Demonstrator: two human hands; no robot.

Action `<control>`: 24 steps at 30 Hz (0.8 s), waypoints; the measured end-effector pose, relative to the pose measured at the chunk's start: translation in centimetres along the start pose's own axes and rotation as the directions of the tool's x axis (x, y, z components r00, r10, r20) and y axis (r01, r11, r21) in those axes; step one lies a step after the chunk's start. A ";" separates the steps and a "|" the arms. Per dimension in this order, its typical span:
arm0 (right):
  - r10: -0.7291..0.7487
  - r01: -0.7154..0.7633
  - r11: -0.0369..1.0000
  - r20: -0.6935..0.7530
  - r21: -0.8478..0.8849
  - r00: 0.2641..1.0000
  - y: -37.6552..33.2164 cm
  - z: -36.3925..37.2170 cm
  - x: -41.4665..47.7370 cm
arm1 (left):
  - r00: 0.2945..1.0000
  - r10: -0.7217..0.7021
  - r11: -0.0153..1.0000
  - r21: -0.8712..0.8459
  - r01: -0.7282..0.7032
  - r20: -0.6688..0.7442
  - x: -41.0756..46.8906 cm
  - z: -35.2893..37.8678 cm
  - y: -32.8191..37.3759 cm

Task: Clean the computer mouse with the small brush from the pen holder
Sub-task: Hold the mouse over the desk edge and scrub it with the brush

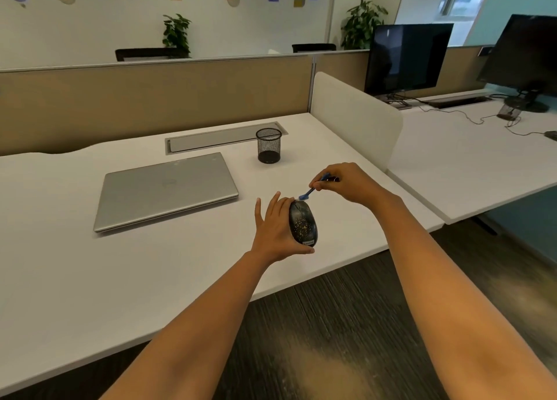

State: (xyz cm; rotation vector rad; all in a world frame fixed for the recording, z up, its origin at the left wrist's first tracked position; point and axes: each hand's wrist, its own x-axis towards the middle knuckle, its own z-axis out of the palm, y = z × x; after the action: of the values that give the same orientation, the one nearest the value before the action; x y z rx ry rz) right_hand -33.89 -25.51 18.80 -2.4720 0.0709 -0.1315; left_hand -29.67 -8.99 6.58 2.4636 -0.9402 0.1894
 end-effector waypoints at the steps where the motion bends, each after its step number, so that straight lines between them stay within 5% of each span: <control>1: -0.002 0.002 1.000 -0.014 0.015 1.000 0.3 -0.3 -0.1 | 1.000 -0.003 1.000 0.005 0.003 0.002 0.0 0.2 0.4; 13: -0.033 0.039 0.996 0.067 -0.078 0.997 3.0 -2.7 -2.7 | 0.999 -0.045 0.998 -0.034 0.045 -0.016 -0.5 2.2 5.0; 18: -0.040 0.038 0.997 -0.028 -0.069 0.999 3.8 -2.9 -3.7 | 0.999 -0.038 0.999 -0.030 0.037 -0.010 -1.1 2.9 6.6; 24: -0.043 0.052 0.992 0.083 -0.117 0.996 3.8 -2.9 -4.8 | 0.999 -0.040 0.999 -0.024 0.040 -0.022 -1.7 2.9 7.8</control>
State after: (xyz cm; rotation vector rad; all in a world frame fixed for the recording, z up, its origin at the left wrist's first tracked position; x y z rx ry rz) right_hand -39.10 -29.85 18.34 -2.5963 -0.0151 -0.0493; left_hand -36.18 -14.39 6.62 2.4514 -0.8784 0.1907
